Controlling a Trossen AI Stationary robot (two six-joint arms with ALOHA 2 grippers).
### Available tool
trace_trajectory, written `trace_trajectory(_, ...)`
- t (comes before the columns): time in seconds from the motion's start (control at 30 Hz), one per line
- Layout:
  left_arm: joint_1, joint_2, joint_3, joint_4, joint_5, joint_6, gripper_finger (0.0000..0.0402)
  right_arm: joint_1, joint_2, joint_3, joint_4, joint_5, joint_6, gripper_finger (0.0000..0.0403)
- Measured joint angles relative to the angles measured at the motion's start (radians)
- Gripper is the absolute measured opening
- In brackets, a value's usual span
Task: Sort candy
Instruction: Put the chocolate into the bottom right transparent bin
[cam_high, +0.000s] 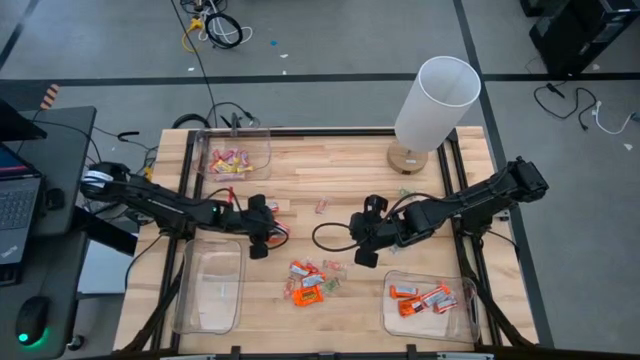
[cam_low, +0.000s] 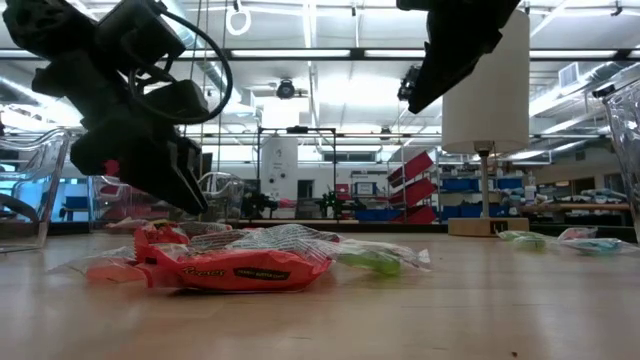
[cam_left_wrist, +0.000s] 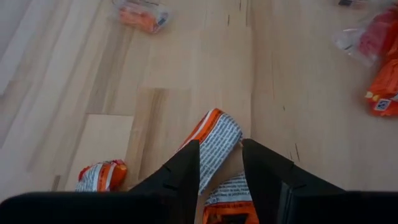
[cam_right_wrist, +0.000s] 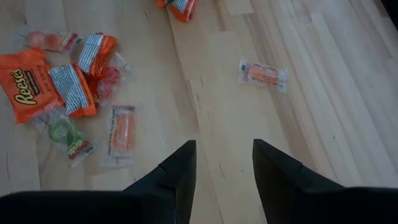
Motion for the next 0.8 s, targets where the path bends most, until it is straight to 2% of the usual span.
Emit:
trace_trajectory(0.23, 0.0, 0.039, -0.001, 0.07, -0.002, 0.011, 0.0125, 0.0, 0.0, 0.0, 0.002, 0.0, -0.003, 0.0159)
trace_trajectory(0.8, 0.0, 0.043, -0.001, 0.054, -0.015, 0.034, 0.0125, -0.005, 0.0, 0.0, 0.002, 0.0, -0.008, 0.0178)
